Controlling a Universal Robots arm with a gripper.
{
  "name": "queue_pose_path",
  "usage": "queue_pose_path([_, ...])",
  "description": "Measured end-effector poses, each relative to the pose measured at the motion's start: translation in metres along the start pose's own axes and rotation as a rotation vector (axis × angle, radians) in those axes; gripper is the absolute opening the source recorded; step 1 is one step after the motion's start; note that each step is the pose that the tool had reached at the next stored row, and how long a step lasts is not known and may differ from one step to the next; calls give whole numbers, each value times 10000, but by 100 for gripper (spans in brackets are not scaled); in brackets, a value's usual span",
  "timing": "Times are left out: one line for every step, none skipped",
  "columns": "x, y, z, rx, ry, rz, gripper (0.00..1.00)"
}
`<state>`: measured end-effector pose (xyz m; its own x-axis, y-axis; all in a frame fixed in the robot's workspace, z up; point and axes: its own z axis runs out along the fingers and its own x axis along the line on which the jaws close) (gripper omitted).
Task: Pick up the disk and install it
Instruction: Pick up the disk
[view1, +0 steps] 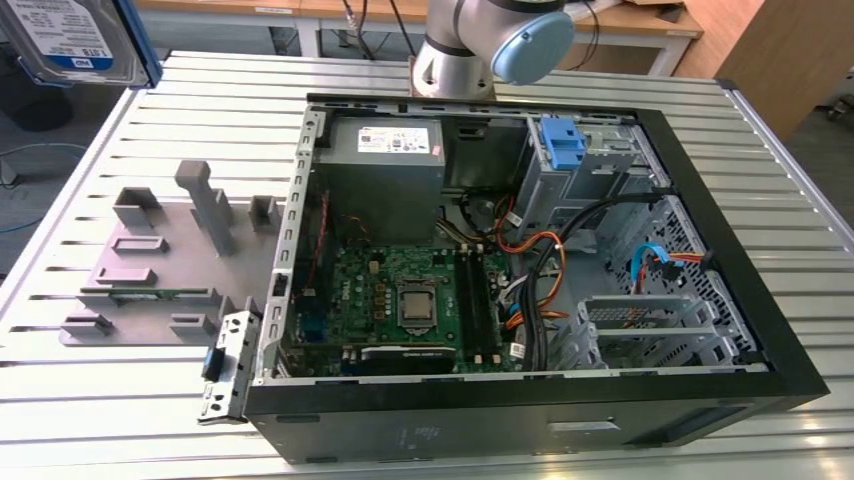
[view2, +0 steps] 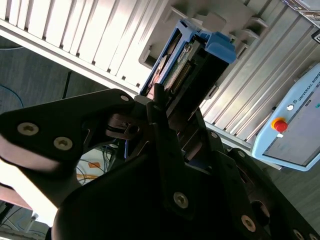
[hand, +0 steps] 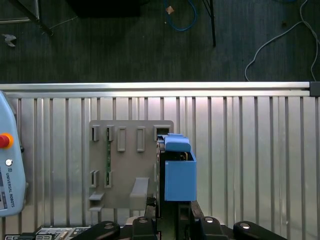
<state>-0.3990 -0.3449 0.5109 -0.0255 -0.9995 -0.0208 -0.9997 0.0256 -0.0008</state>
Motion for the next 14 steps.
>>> queue_pose_path([0, 0, 0, 0, 0, 0, 35])
queue_pose_path([0, -1, 0, 0, 0, 0, 35])
queue_pose_path([0, -3, 0, 0, 0, 0, 35])
queue_pose_path([0, -7, 0, 0, 0, 0, 35])
queue_pose_path([0, -12, 0, 0, -1, 0, 35])
queue_pose_path([0, -19, 0, 0, 0, -1, 35])
queue_pose_path([-1, -27, 0, 0, 0, 0, 35])
queue_pose_path([-1, -34, 0, 0, 0, -1, 35])
queue_pose_path([-1, -40, 0, 0, 0, 0, 35])
queue_pose_path([-2, -45, 0, 0, -1, 1, 35])
queue_pose_path([-2, -50, 0, 0, -1, 1, 35])
queue_pose_path([-2, -54, 0, 1, 0, 0, 35])
queue_pose_path([-2, -57, 0, 1, -1, 0, 35])
queue_pose_path([-1, -60, 0, 0, 0, 0, 35])
